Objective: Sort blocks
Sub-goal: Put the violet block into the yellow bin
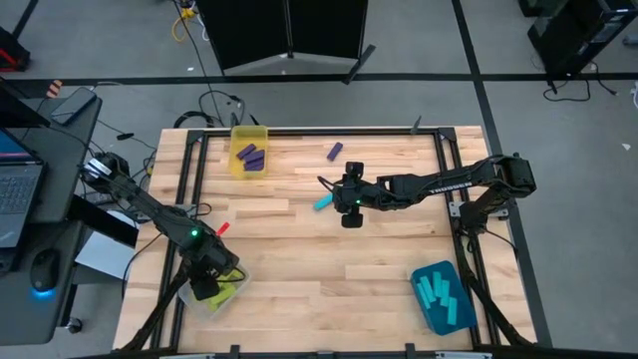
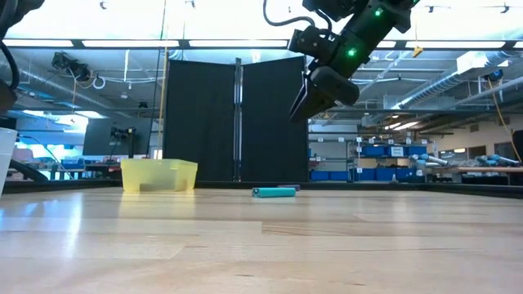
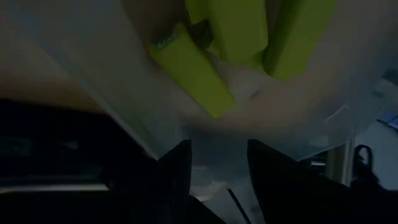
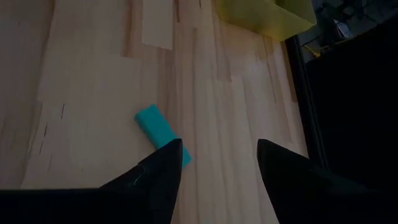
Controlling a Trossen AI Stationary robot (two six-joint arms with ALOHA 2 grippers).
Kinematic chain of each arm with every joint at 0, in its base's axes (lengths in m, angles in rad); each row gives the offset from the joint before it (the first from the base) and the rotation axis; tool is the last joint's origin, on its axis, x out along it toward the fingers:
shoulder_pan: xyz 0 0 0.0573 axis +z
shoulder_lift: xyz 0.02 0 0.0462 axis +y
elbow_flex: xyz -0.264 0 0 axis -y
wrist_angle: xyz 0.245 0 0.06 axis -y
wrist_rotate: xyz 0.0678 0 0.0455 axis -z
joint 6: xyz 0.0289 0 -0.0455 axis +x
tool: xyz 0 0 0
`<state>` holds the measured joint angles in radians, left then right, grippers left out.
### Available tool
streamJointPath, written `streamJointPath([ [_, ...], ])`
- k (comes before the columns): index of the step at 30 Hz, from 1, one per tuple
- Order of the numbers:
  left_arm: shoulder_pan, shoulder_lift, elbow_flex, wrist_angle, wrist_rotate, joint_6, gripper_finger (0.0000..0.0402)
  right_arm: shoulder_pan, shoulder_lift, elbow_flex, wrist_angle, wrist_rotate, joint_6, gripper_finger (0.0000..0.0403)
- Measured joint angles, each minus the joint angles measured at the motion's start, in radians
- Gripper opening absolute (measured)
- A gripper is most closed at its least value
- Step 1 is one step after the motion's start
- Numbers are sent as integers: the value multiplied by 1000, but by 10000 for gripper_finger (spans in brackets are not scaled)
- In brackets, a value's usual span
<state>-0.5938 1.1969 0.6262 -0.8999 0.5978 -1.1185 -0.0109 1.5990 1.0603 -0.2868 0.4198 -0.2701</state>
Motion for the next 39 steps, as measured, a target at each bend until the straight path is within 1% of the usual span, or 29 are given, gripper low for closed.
streamJointPath([
  [2, 0, 0, 0, 21, -38, 36, 148, 0, 0, 0, -5, 0, -8, 217],
  [6, 2, -11, 0, 135, -206, 132, 94, -3, 0, 0, -51, -21, -13, 202],
  [10, 37, -36, 0, 219, -325, 180, 29, -18, 0, 0, -96, -107, 25, 176],
  [12, 60, -55, 0, 248, -381, 218, 9, -30, 1, 0, -109, -163, 34, 159],
  [15, 104, -87, -14, 320, -454, 292, 10, -51, 1, 0, -111, -259, 38, 131],
  [18, 172, -108, -59, 472, -474, 383, 7, -78, 1, 0, -100, -330, 44, 101],
  [23, 311, -113, -167, 743, -463, 511, 4, -167, 1, 0, -70, -327, 195, 53],
  [26, 390, -111, -219, 878, -427, 556, 4, -220, 2, 0, -79, -324, 243, 37],
  [29, 446, -111, -235, 918, -399, 586, 4, -259, 3, 0, -75, -338, 244, 34],
  [32, 492, -111, -231, 939, -396, 622, 4, -300, 3, 0, -43, -343, 262, 42],
  [34, 530, -111, -231, 973, -431, 633, 4, -336, 18, 0, -9, -349, 317, 51],
  [36, 566, -111, -231, 1031, -482, 633, 4, -375, 36, -1, -3, -383, 365, 62],
  [39, 610, -111, -230, 1116, -542, 625, 4, -418, 73, 0, 54, -411, 440, 79],
])
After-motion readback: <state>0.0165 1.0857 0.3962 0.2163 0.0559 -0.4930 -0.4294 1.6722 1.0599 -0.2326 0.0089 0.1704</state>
